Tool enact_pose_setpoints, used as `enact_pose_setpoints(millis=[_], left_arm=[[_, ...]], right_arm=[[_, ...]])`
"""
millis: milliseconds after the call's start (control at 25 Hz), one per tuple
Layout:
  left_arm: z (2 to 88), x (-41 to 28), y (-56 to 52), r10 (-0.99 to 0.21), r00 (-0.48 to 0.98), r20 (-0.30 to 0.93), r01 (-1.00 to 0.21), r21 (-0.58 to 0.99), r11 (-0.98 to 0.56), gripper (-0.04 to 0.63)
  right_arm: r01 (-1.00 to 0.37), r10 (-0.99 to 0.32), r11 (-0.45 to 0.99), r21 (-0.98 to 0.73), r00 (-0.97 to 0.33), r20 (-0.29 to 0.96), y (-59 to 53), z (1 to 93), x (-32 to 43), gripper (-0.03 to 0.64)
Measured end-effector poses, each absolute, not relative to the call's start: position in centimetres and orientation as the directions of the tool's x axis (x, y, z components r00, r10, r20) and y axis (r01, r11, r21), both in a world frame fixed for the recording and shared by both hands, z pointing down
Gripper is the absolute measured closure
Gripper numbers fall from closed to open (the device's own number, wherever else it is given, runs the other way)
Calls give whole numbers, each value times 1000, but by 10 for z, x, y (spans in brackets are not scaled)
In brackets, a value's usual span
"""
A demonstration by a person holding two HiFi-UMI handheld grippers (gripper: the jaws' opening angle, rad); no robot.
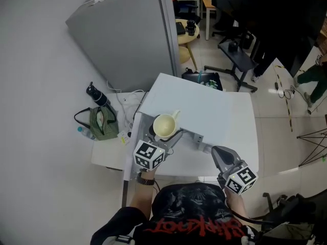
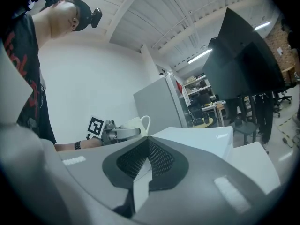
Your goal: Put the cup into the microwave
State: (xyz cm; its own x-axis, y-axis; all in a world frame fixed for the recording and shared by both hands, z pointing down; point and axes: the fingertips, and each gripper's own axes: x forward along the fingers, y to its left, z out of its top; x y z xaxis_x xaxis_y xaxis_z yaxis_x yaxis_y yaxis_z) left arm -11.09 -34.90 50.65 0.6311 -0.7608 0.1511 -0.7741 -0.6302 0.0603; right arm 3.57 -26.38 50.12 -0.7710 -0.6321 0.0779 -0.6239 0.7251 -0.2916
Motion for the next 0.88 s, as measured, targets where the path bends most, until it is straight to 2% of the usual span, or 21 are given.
enact_pose_setpoints(millis=[320,880], left_arm=[[535,-130,-317,-777,609,156,-793,145,-592,140],[616,-139,-302,-771,573,278,-819,228,-527,140]], right_arm=[[-583,-591,760,-288,-804,68,-266,499,15,617],[-590,-604,758,-279,-796,41,-272,492,7,617]])
